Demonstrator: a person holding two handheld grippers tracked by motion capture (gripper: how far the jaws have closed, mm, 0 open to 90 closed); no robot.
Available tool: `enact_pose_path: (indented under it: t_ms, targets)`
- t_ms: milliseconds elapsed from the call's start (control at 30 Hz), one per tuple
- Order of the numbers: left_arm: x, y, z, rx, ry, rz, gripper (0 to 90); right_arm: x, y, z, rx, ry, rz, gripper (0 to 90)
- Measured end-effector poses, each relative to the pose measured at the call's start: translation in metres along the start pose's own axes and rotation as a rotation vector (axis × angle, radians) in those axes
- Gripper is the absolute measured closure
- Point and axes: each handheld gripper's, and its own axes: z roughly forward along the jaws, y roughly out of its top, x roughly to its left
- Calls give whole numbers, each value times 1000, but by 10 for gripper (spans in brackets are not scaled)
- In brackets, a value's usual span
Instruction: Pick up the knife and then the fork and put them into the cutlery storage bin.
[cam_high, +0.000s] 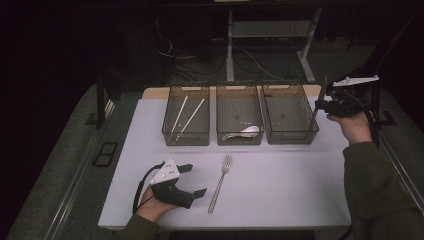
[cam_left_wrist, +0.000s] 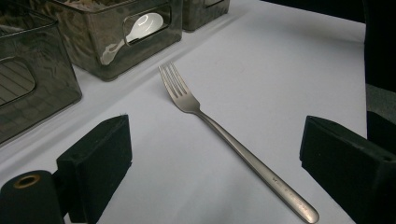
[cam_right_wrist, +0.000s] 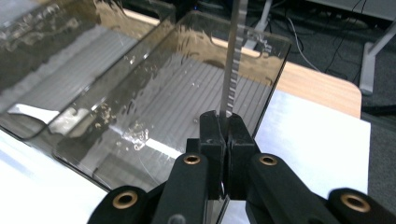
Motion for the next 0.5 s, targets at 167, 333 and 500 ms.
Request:
enact_pose_path:
  t_ms: [167, 333, 500]
  targets:
    - [0, 0, 1, 0, -3, 1, 85, -1, -2, 10, 33, -9, -4, 879]
    - [0, 0, 0, -1, -4, 2, 85, 0, -3, 19, 36, -9, -3, 879]
    - [-1, 1, 0, -2, -6, 6, 85, 6, 0, 28, 28, -19, -16, 879]
